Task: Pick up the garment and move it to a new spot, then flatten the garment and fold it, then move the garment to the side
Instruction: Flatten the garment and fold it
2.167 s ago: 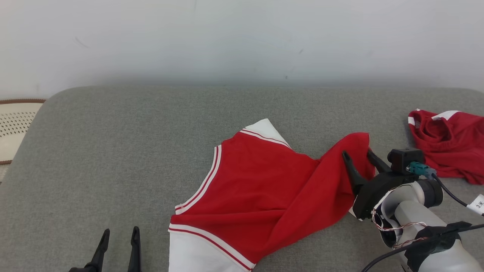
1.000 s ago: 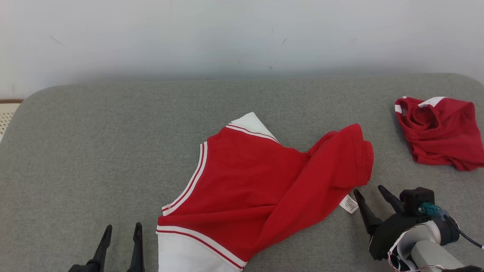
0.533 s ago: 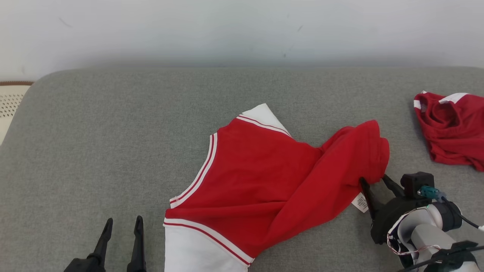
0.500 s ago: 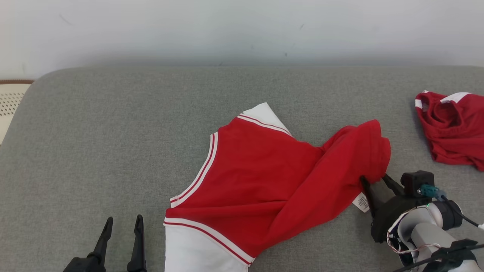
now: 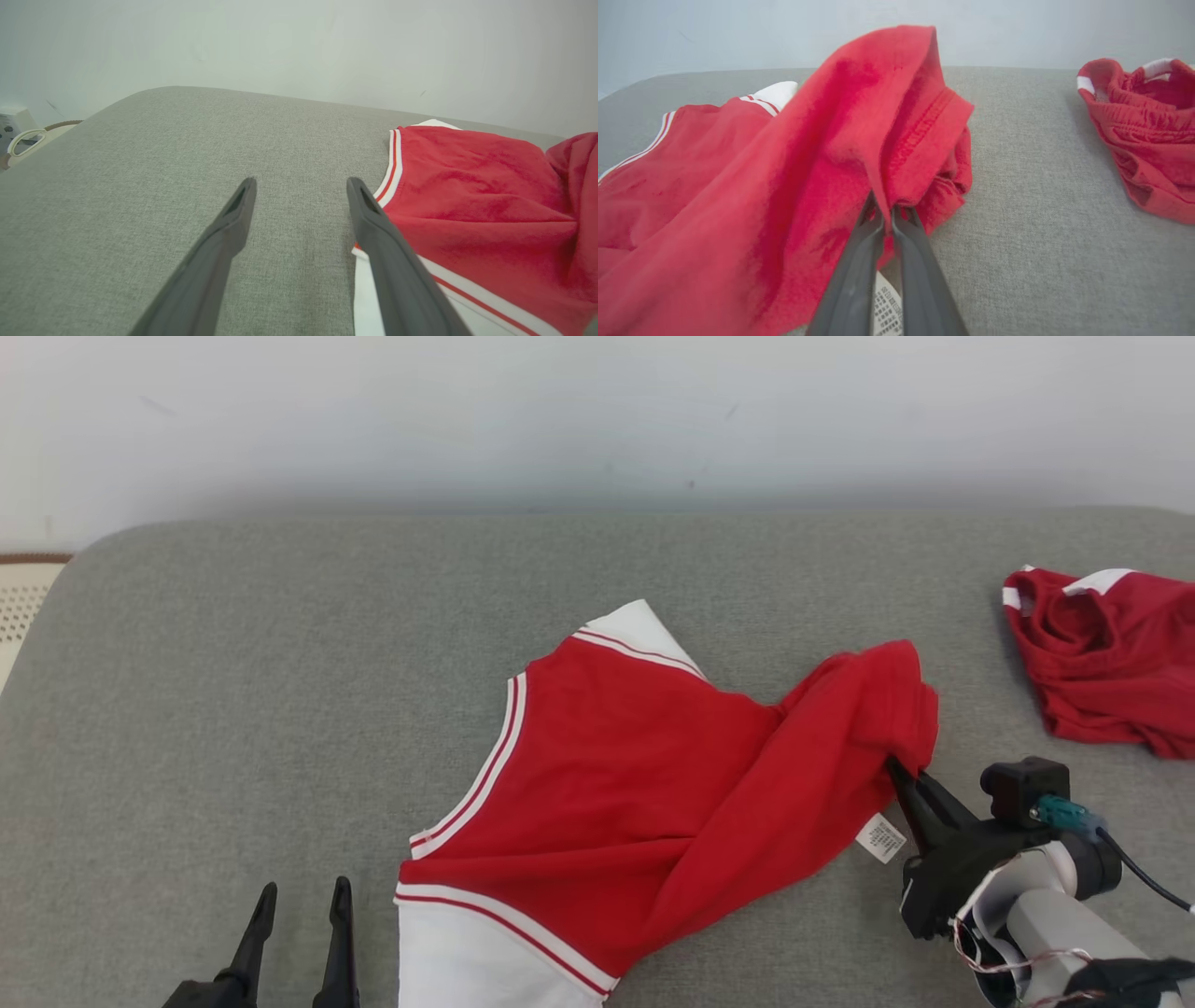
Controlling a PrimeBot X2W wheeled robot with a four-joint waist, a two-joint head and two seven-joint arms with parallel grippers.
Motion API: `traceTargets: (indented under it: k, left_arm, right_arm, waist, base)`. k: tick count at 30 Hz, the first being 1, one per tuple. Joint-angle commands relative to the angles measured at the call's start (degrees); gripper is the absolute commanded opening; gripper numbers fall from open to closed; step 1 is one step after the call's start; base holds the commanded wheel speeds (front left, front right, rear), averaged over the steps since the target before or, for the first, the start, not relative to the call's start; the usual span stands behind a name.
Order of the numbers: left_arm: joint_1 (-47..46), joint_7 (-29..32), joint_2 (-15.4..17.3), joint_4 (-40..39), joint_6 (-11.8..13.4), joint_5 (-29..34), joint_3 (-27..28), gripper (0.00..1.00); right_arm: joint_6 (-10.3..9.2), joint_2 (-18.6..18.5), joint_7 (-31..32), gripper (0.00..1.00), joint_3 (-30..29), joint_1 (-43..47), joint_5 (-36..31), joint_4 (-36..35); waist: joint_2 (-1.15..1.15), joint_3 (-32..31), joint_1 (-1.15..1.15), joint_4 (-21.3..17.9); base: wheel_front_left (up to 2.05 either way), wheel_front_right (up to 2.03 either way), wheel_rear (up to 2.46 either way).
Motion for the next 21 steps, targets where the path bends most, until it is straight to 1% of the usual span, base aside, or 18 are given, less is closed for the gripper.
traceTargets:
  k: [1,6,9,10,16,19,21]
  left_arm:
    - [1.0,-0.2,0.0,0.2,0.0,-0.4,0.1,1.0]
    - [1.7,-0.2,0.0,0.3,0.2,-0.6,-0.1,1.0]
    - [1.9,-0.2,0.0,0.4,0.0,-0.6,0.0,1.0]
    - [1.9,-0.2,0.0,0.4,0.0,-0.6,0.0,1.0]
    - [2.0,-0.2,0.0,0.5,-0.1,-0.7,0.1,1.0]
    - [2.0,-0.2,0.0,0.5,-0.2,-0.7,0.0,1.0]
    - [2.2,-0.2,0.0,0.6,-0.2,-0.7,0.0,1.0]
  right_arm:
    - [0.01,-0.9,-0.1,0.0,0.8,1.4,1.2,-1.5]
    - [0.01,-4.2,1.6,0.0,2.1,4.1,4.6,-8.7]
    - [0.01,-6.3,4.6,0.0,2.9,6.6,7.4,-13.9]
    - [0.01,-6.3,4.6,0.0,2.9,6.6,7.4,-13.9]
    - [0.01,-11.1,11.6,0.0,4.3,11.5,11.6,-23.7]
    - [0.01,-12.7,14.3,0.0,4.1,13.4,13.8,-28.0]
    - [0.01,-12.9,16.5,0.0,3.9,15.6,18.0,-31.5]
  waist:
    - [0.0,-1.1,0.0,-1.3]
    - [0.0,-2.0,0.0,-2.8]
    - [0.0,-2.3,0.0,-3.2]
    - [0.0,-2.3,0.0,-3.2]
    - [0.0,-2.5,0.0,-3.5]
    - [0.0,-2.6,0.0,-3.4]
    - [0.0,-2.8,0.0,-3.3]
  base:
    - [0.0,0.0,0.0]
    - [0.0,0.0,0.0]
    - [0.0,0.0,0.0]
    - [0.0,0.0,0.0]
    - [0.0,0.0,0.0]
    - [0.0,0.0,0.0]
    - [0.0,0.0,0.0]
